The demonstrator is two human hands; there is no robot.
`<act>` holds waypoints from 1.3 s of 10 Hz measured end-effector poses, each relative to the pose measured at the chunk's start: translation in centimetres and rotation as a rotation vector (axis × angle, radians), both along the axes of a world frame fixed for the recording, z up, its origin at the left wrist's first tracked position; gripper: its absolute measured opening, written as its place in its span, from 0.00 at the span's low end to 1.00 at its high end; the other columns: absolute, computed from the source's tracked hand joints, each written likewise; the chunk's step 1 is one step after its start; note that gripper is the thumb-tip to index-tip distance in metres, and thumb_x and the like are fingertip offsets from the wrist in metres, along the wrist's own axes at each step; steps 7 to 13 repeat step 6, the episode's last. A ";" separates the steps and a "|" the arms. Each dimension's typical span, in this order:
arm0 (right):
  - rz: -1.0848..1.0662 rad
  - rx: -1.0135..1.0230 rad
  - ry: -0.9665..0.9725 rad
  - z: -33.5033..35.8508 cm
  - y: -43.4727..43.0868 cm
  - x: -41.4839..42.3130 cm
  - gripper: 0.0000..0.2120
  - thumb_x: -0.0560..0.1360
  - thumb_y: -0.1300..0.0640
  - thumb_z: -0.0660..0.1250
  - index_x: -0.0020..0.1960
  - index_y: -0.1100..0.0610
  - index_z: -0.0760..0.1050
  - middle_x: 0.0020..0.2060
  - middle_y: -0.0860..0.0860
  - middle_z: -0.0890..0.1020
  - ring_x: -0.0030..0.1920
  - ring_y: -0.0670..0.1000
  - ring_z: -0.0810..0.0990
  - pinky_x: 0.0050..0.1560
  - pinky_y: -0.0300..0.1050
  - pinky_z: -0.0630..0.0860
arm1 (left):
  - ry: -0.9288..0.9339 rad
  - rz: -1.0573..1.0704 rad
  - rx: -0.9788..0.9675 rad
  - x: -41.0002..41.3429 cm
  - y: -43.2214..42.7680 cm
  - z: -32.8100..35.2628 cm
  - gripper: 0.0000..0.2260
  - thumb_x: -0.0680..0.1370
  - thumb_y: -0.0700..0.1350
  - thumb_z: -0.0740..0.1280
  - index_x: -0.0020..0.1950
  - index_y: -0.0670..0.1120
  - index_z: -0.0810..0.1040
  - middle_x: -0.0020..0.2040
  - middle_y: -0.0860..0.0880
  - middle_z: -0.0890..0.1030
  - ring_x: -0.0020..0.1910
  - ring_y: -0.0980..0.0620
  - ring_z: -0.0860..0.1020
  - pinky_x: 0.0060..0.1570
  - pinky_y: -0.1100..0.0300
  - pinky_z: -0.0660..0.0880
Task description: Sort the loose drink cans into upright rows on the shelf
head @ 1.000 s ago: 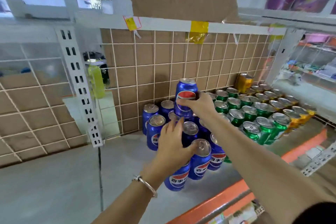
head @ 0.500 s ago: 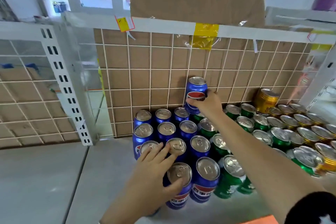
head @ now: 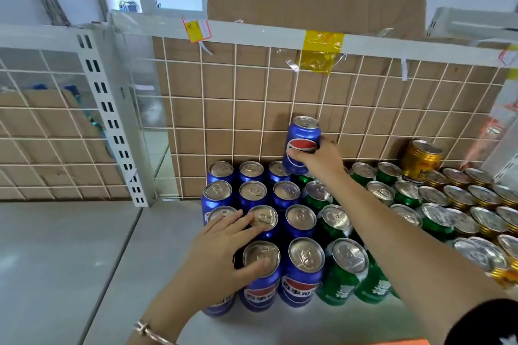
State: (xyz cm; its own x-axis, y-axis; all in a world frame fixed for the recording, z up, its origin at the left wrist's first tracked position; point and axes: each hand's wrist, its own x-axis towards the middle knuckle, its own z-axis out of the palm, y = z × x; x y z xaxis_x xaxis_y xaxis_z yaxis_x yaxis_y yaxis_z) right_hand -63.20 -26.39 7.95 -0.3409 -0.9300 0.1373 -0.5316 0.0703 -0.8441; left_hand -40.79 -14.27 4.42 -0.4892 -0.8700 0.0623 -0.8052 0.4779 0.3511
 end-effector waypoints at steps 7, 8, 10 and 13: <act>0.144 0.059 -0.121 0.7 2.4 1.6 0.32 0.72 0.57 0.72 0.72 0.57 0.62 0.63 0.50 0.72 0.57 0.48 0.73 0.54 0.44 0.70 | 0.130 0.061 -0.166 0.5 0.7 -1.5 0.32 0.70 0.72 0.52 0.69 0.58 0.70 0.70 0.60 0.68 0.71 0.62 0.60 0.70 0.62 0.57; 0.144 0.059 -0.121 0.7 2.4 1.6 0.32 0.72 0.57 0.72 0.72 0.57 0.62 0.63 0.50 0.72 0.57 0.48 0.73 0.54 0.44 0.70 | 0.130 0.061 -0.166 0.5 0.7 -1.5 0.32 0.70 0.72 0.52 0.69 0.58 0.70 0.70 0.60 0.68 0.71 0.62 0.60 0.70 0.62 0.57; 0.144 0.059 -0.121 0.7 2.4 1.6 0.32 0.72 0.57 0.72 0.72 0.57 0.62 0.63 0.50 0.72 0.57 0.48 0.73 0.54 0.44 0.70 | 0.130 0.061 -0.166 0.5 0.7 -1.5 0.32 0.70 0.72 0.52 0.69 0.58 0.70 0.70 0.60 0.68 0.71 0.62 0.60 0.70 0.62 0.57; 0.144 0.059 -0.121 0.7 2.4 1.6 0.32 0.72 0.57 0.72 0.72 0.57 0.62 0.63 0.50 0.72 0.57 0.48 0.73 0.54 0.44 0.70 | 0.130 0.061 -0.166 0.5 0.7 -1.5 0.32 0.70 0.72 0.52 0.69 0.58 0.70 0.70 0.60 0.68 0.71 0.62 0.60 0.70 0.62 0.57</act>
